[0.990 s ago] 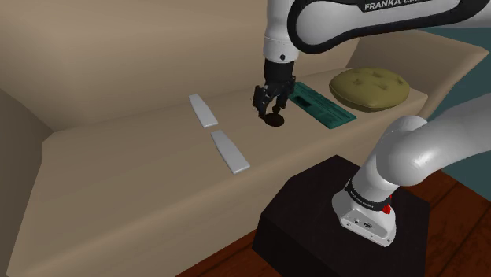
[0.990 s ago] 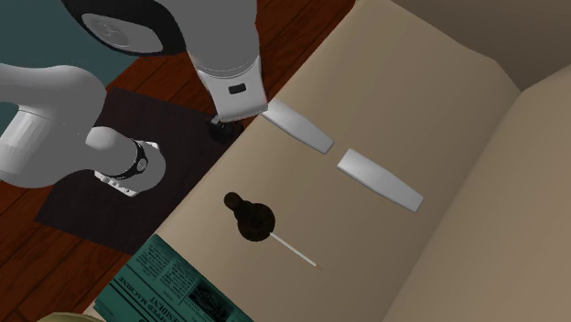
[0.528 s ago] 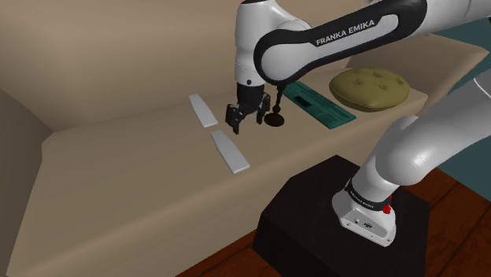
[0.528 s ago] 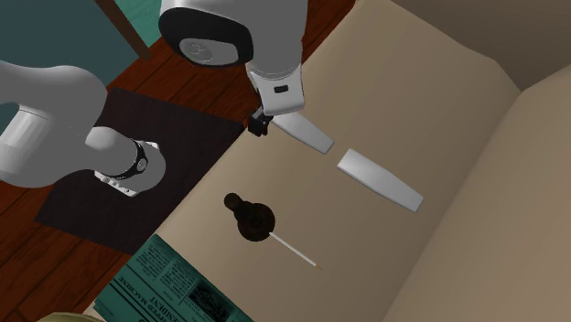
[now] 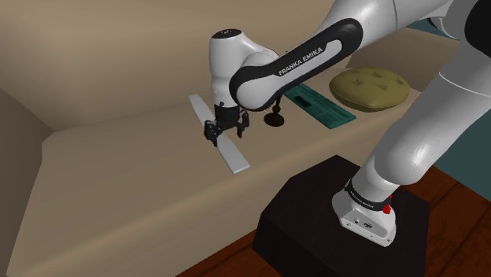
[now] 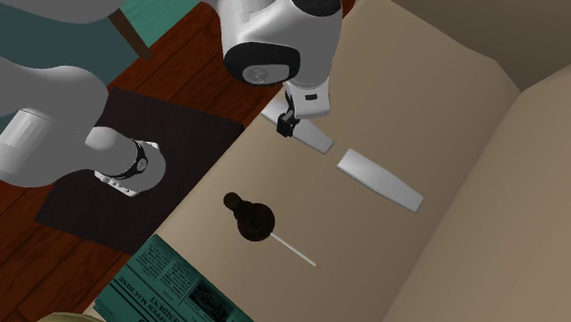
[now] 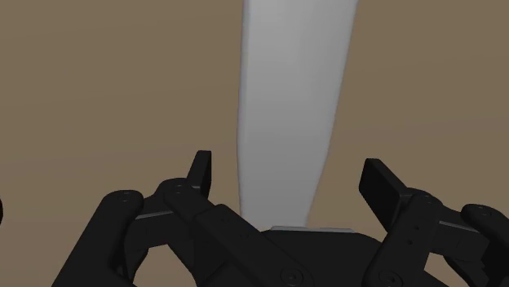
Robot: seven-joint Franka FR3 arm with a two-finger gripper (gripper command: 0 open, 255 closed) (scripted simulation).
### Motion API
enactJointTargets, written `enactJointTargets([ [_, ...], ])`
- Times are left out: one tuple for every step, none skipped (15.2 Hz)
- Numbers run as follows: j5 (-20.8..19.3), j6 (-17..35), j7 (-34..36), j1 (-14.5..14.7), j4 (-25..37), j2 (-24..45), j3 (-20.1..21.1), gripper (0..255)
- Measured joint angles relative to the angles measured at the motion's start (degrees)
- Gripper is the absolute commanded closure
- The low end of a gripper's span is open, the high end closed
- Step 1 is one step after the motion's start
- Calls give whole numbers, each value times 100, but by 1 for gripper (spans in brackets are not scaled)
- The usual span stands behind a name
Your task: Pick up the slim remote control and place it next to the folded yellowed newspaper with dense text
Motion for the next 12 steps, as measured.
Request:
enactJointTargets([
  [-43, 75, 52, 2, -15, 66, 10, 0],
  [-68, 149, 81, 2, -54, 104, 14, 0],
  [-116, 233, 120, 1, -74, 176, 18, 0],
  [-146, 315, 146, 1, -119, 218, 20, 0],
  [-180, 385, 177, 2, -148, 266, 23, 0],
  [-230, 476, 217, 4, -178, 337, 25, 0],
  [-268, 537, 247, 4, -193, 391, 25, 0],
  [-280, 564, 249, 1, -206, 407, 22, 0],
  [-282, 575, 250, 1, -214, 409, 21, 0],
  [-283, 581, 251, 1, -217, 411, 21, 0],
  [-284, 584, 252, 1, -220, 411, 21, 0],
  [-284, 585, 252, 1, -221, 412, 21, 0],
])
